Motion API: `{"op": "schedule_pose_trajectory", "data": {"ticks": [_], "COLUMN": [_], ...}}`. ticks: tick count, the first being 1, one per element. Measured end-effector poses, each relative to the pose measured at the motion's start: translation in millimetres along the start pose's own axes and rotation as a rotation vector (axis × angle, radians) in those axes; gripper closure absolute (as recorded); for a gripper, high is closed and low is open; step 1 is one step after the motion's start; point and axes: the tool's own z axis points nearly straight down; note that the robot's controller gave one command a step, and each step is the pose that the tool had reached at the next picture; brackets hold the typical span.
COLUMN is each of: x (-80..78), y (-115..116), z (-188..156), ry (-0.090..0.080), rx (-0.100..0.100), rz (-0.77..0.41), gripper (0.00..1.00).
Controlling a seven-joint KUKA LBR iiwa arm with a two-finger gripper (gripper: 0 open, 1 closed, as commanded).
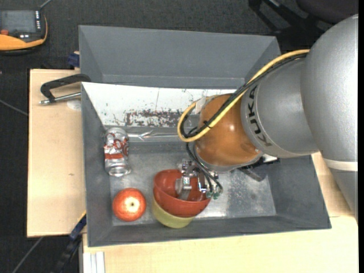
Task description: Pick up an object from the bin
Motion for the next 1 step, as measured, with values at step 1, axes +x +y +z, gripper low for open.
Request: {"op": "schedule_pose_trajectory", "data": {"ticks": [1], "x": [-7.3], "y": [-104.3], "z": [-0.2], "ry": [-0.007], "rx": [0.004], "rz": [-0.032], "gripper": [1.00]}}
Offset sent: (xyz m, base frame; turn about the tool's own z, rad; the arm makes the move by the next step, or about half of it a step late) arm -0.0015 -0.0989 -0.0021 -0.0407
